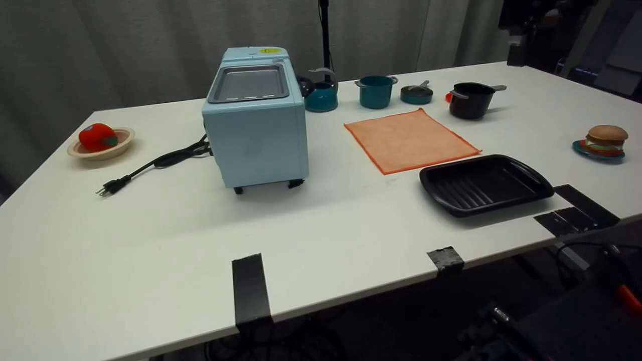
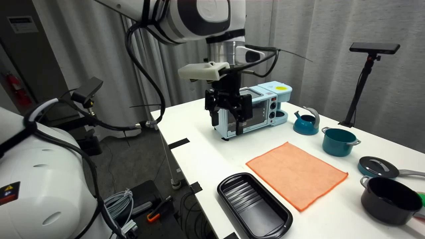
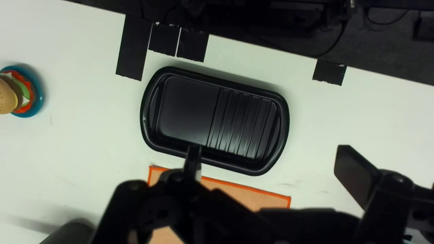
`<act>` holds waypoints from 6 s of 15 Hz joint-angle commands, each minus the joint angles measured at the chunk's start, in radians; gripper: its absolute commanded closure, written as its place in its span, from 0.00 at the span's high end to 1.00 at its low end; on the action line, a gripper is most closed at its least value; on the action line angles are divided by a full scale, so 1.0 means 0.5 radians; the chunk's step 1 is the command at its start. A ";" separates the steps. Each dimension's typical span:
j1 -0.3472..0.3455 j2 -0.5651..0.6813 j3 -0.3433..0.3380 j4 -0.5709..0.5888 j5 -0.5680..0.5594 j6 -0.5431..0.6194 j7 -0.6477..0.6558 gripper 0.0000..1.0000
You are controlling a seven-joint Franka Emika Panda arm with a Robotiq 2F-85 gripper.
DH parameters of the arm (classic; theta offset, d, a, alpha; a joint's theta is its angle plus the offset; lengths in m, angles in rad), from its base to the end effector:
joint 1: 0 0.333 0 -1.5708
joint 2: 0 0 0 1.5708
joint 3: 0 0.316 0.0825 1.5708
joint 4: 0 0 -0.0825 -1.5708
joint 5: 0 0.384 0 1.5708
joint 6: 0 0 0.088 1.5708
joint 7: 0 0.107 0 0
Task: Pick up the orange towel and place it crumpled on the counter
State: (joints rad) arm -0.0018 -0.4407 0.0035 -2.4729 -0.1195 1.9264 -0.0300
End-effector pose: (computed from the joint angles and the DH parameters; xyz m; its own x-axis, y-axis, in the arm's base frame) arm 0.3968 -0.0076 0.4417 0.9912 0.0725 -0.1111 0.0842 -0.9909 0.1049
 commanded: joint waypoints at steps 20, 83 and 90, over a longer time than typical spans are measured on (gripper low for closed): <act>-0.200 1.318 -0.249 0.641 0.557 0.847 0.029 1.00; -0.341 1.874 -0.208 1.787 0.736 0.218 0.501 0.03; -0.335 1.978 -0.230 2.001 0.711 0.215 0.634 0.03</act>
State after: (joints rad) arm -0.1660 0.4938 -0.1019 -1.5616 0.2227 2.0755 0.2346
